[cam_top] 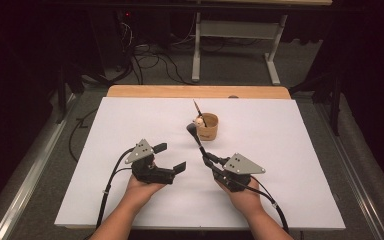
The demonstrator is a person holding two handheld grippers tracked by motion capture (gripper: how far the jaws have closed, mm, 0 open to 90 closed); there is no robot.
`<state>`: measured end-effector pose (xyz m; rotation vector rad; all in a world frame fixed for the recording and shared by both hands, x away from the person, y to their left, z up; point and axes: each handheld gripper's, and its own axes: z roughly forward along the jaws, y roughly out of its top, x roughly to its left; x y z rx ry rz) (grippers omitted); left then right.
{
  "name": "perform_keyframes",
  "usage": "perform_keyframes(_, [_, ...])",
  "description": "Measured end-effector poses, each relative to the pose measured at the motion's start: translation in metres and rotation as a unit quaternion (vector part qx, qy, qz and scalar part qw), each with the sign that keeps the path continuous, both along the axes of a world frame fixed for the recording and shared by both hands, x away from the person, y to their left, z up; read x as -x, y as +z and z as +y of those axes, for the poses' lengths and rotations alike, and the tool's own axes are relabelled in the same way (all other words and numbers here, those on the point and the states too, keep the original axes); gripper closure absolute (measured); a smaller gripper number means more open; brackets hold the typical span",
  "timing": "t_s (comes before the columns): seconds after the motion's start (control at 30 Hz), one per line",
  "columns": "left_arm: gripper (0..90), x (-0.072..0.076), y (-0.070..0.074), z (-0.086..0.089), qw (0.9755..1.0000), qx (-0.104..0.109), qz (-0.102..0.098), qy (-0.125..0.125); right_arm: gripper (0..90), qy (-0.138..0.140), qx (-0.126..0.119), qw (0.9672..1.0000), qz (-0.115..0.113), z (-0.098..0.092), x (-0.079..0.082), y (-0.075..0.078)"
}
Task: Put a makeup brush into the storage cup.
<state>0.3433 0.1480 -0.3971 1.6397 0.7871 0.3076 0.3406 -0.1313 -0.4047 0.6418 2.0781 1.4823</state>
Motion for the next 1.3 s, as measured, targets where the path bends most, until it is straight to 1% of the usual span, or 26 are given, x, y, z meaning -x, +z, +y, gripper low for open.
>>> perform_keyframes(0.1, [0.5,0.001,0.000,-0.001,1.0000,0.001,0.000,-0.001,81.7,-0.001,-0.002,1.0000,0.001,-0.001,0.003,0.001])
perform_keyframes(0.13, [0.5,0.001,0.000,-0.002,1.0000,0.002,0.000,-0.002,81.7,-0.002,0.002,1.0000,0.001,-0.002,0.003,0.001])
perform_keyframes(0.2, [0.6,0.002,0.000,-0.002,1.0000,0.002,0.002,-0.003,81.7,0.000,0.001,1.0000,-0.002,-0.002,0.003,0.000])
perform_keyframes(0.3, [0.8,0.001,0.000,-0.002,1.0000,0.005,0.002,-0.005,81.7,-0.003,0.000,1.0000,0.002,-0.002,0.002,-0.001])
perform_keyframes(0.47, [1.4,0.002,0.001,-0.002,0.9999,0.008,0.001,-0.007,81.7,0.002,0.003,1.0000,-0.002,-0.001,0.002,-0.002])
perform_keyframes(0.57, [2.2,0.002,0.002,-0.002,0.9999,0.014,0.001,-0.009,81.7,-0.001,0.004,1.0000,0.002,0.000,0.004,-0.002])
perform_keyframes(0.83, [3.7,0.002,0.004,-0.002,0.9998,0.019,0.001,-0.010,81.7,0.008,0.000,1.0000,-0.003,0.001,0.005,-0.002])
perform_keyframes(0.9, [4.0,0.001,0.004,-0.003,0.9998,0.019,0.001,-0.010,81.7,0.009,0.000,1.0000,0.000,0.002,0.006,-0.003])
perform_keyframes(0.97, [4.7,0.001,0.004,-0.003,0.9997,0.020,0.002,-0.012,81.7,0.013,0.000,0.9999,-0.004,0.004,0.007,-0.003])
perform_keyframes(1.0, [5.0,0.001,0.004,-0.003,0.9997,0.020,0.001,-0.011,81.7,0.012,0.004,0.9999,-0.001,0.005,0.008,-0.003])
perform_keyframes(1.07, [5.5,0.001,0.005,-0.003,0.9997,0.021,0.001,-0.011,81.7,0.019,0.004,0.9998,-0.004,0.006,0.008,-0.003])
perform_keyframes(1.1, [5.6,0.001,0.005,-0.003,0.9997,0.021,0.001,-0.011,81.7,0.018,0.002,0.9998,-0.003,0.007,0.009,-0.004])
perform_keyframes(1.13, [5.9,0.001,0.005,-0.003,0.9997,0.022,0.001,-0.011,81.7,0.016,0.011,0.9998,-0.004,0.007,0.009,-0.004])
perform_keyframes(1.3, [7.6,0.001,0.005,-0.002,0.9997,0.022,0.002,-0.013,81.6,0.017,0.008,0.9998,-0.003,0.007,0.009,-0.004])
